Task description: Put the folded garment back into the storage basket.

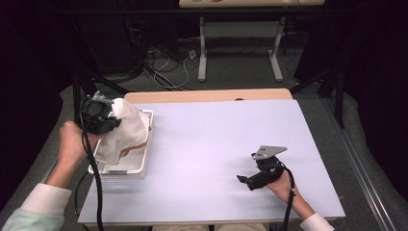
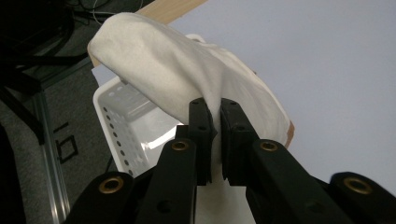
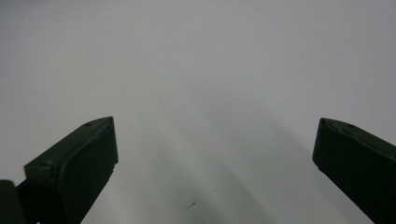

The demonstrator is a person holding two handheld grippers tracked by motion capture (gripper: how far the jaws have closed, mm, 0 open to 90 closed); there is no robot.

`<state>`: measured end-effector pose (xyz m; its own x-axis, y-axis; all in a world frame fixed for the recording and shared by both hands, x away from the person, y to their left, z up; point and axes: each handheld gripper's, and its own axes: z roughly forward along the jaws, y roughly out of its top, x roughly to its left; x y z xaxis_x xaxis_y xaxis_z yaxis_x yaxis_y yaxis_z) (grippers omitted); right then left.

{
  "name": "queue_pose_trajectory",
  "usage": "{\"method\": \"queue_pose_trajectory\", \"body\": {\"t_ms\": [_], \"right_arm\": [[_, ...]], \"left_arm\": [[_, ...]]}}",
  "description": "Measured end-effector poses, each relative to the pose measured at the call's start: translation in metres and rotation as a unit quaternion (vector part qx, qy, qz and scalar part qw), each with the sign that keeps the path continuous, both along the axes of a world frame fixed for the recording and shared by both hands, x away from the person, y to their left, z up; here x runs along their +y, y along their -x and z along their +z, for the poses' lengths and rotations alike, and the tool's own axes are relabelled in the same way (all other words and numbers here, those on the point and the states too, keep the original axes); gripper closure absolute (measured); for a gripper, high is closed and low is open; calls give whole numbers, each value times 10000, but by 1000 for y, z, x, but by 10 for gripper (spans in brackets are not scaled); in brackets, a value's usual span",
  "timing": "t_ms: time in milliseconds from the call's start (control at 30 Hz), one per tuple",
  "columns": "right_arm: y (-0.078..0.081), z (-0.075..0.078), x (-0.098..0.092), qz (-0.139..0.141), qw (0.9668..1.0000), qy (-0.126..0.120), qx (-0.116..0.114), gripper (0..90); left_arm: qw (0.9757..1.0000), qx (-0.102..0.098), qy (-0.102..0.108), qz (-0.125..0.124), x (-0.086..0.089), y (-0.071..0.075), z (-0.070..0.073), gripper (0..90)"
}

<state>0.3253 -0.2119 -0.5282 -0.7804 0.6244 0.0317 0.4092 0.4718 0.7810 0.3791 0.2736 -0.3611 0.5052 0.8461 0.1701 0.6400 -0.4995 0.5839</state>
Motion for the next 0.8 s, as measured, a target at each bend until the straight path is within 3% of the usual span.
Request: {"method": "queue_pose_trajectory", "body": {"t_ms": [467, 800], "right_arm": [[-1, -1, 0, -35, 10000, 16, 57, 0], [0, -1, 0, 13, 10000, 24, 23, 0]], "left_arm": [[9998, 155, 29, 122, 21, 2, -20, 847], [9995, 309, -68, 53, 19, 1, -33, 846]]}}
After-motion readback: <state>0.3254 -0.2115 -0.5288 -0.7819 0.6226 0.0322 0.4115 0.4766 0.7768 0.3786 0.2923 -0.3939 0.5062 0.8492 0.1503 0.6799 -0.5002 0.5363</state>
